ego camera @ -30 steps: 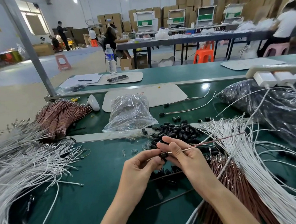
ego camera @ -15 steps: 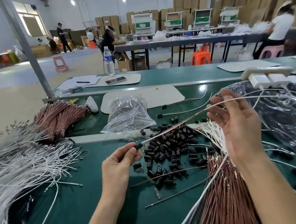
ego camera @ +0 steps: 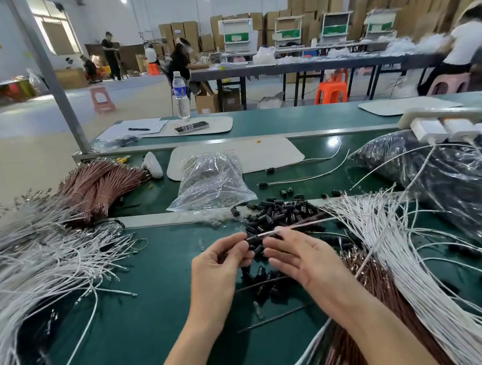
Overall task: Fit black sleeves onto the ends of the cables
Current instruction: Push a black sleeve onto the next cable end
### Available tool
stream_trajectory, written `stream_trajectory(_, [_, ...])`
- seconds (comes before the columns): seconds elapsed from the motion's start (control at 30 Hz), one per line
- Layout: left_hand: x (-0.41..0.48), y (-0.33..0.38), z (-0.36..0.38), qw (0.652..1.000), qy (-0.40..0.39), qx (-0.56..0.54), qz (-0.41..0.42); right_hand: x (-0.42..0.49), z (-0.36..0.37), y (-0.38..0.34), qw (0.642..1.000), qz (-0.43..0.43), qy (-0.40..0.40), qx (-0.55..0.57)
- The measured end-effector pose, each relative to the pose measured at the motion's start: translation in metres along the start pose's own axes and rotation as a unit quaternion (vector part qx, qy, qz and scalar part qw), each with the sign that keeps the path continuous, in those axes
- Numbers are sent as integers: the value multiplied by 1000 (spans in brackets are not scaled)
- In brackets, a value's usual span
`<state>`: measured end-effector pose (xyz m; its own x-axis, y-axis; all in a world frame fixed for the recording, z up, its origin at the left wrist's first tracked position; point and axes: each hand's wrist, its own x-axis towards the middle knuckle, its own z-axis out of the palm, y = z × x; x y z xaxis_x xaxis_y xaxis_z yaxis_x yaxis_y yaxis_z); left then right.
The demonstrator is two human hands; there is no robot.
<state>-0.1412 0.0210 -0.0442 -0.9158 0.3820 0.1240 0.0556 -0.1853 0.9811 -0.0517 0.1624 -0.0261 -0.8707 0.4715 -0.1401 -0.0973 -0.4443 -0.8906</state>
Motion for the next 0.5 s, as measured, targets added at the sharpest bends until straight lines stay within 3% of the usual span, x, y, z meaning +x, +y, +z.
stream_trajectory(0.13, [-3,-2,5,997,-58,42,17,4,9,11,999,-36,32,-11])
stream_trajectory(0.33, [1,-5,-3,998,-37,40,22,10,-4,8,992,-66,97,40])
stream_trajectory(0.5, [1,-8,-5,998,-33,56,26,10,-6,7,992,-69,88,58])
